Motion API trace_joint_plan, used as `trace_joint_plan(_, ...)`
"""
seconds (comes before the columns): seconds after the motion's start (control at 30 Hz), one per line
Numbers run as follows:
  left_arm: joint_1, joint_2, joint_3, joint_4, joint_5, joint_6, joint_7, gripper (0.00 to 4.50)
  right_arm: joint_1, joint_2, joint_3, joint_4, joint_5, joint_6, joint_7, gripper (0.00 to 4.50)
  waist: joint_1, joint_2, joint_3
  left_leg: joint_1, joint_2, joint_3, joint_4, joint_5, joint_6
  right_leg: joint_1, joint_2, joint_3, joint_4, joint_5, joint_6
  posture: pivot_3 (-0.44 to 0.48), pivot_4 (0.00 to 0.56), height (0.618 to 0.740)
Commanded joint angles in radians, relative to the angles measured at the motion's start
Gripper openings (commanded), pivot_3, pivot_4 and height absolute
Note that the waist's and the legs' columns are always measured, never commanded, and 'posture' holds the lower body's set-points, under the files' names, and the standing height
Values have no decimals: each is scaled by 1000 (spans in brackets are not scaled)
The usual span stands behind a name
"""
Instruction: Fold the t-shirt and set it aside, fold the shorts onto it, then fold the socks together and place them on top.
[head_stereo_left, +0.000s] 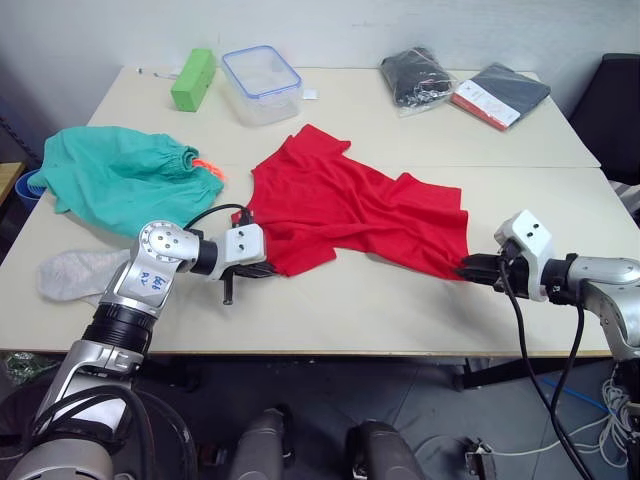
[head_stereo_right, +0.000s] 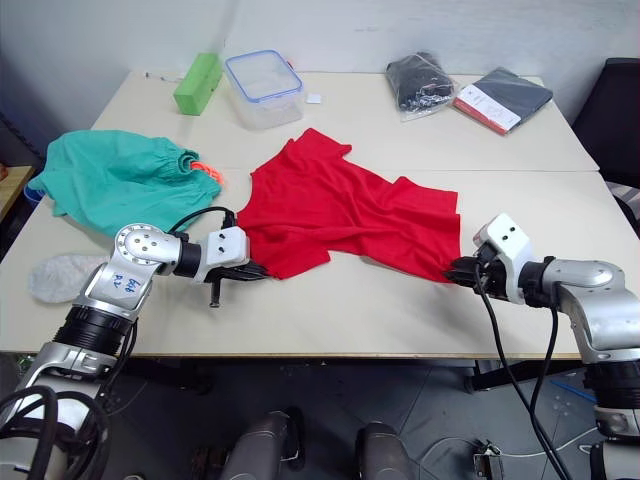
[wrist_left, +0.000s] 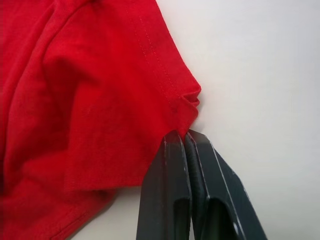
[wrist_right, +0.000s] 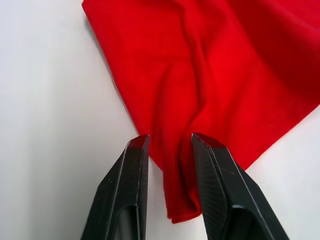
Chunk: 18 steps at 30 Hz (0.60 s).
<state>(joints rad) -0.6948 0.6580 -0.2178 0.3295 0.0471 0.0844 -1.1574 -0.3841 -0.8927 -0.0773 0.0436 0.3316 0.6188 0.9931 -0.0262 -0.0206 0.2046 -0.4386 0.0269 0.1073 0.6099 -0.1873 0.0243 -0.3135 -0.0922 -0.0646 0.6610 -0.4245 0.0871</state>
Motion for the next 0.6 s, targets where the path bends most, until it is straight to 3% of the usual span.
trace_joint_plan(0.03,-13,11,9,-2,-1,-16,5,0,0,-33,-15,-3,-10,18,-2,1330,0,0,0,0,0,0,0,0,0,0,0,0,0,0,0,0,150,740)
trace_joint_plan(0.1,-15,11,10,2,0,-19,7,0,2,-36,-9,9,-17,28,-6,1330,0,0,0,0,0,0,0,0,0,0,0,0,0,0,0,0,150,740)
trace_joint_plan(0.17,-15,11,10,2,1,-20,9,0,3,-34,-5,25,-25,24,-8,955,0,0,0,0,0,0,0,0,0,0,0,0,0,0,0,0,150,740)
trace_joint_plan(0.43,-17,10,11,1,-1,-21,14,0,-2,-20,-7,61,-36,37,-13,955,0,0,0,0,0,0,0,0,0,0,0,0,0,0,0,0,150,740)
trace_joint_plan(0.57,-14,12,12,-3,-1,-21,14,0,-1,-15,-19,44,-17,50,-8,34,0,0,0,0,0,0,0,0,0,0,0,0,0,0,0,0,150,740)
trace_joint_plan(0.6,-12,13,12,-4,-2,-21,13,0,-2,-15,-21,41,-14,52,-8,34,0,0,0,0,0,0,0,0,0,0,0,0,0,0,0,0,150,740)
